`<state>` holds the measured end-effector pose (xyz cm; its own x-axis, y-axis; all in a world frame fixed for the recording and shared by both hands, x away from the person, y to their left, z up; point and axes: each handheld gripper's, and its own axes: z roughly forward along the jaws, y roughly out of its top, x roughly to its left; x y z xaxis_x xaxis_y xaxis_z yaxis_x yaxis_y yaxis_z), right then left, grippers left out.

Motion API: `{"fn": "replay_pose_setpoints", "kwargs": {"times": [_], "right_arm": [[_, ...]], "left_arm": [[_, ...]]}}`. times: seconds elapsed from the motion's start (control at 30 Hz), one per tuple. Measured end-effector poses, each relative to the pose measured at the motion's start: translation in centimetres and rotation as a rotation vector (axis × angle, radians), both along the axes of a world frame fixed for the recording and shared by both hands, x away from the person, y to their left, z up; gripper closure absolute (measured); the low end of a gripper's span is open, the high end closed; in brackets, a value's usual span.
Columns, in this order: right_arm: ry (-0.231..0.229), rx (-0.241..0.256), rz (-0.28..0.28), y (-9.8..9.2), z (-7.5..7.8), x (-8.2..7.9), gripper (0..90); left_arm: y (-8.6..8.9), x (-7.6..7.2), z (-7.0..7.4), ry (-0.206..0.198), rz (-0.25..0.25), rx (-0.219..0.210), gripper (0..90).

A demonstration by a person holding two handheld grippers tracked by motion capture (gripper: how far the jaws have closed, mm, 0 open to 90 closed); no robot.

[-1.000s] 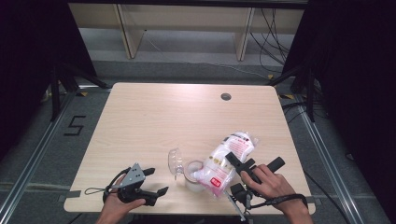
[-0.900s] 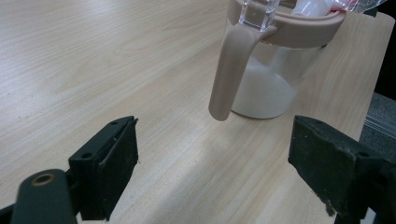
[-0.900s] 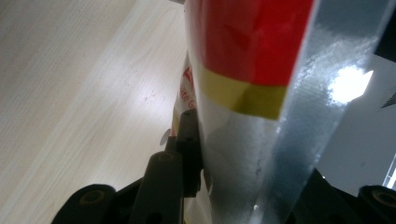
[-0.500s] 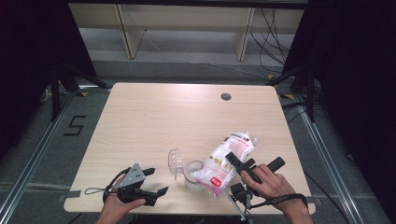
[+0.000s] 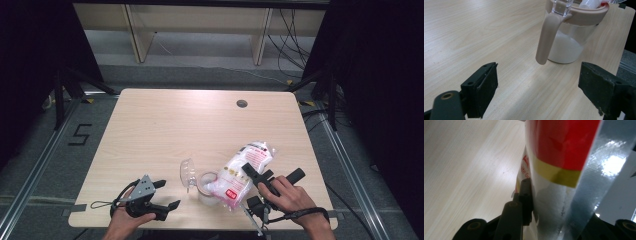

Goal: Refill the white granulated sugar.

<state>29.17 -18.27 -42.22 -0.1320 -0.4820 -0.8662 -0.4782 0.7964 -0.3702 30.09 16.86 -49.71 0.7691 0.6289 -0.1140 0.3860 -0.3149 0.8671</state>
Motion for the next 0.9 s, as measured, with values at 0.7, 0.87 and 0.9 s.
{"fn": "replay_pose_setpoints", "kwargs": {"times": [0.7,0.87,0.9], "right_arm": [[0.076,0.074,-0.048,-0.2,-0.1,0.4,74.3],[0.126,0.129,-0.085,-0.4,-0.2,0.9,74.5],[0.134,0.145,-0.091,-0.4,-0.2,1.0,74.6]], "left_arm": [[0.0,0.0,0.0,0.001,0.001,-0.002,15.4],[0.0,0.1,0.0,-0.009,-0.013,0.004,15.4],[0.1,0.2,0.0,-0.021,-0.025,0.013,15.4]]}}
